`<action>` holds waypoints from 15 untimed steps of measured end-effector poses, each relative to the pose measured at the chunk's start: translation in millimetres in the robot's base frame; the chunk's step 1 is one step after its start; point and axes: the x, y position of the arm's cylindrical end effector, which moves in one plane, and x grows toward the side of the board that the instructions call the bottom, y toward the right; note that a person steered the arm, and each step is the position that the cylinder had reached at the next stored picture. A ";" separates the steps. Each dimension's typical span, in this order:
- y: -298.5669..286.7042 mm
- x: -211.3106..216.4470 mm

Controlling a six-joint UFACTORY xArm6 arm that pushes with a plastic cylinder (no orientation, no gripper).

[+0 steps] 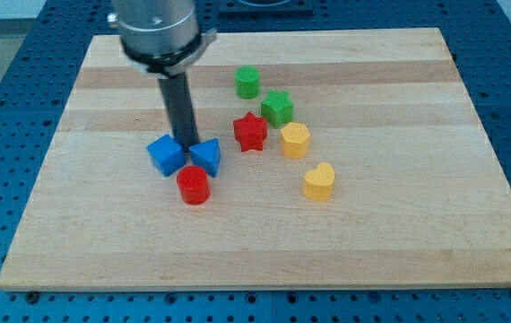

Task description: Push the red circle to the bottom left

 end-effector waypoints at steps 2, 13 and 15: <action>-4.2 2.0; -80.9 105.0; -108.5 143.1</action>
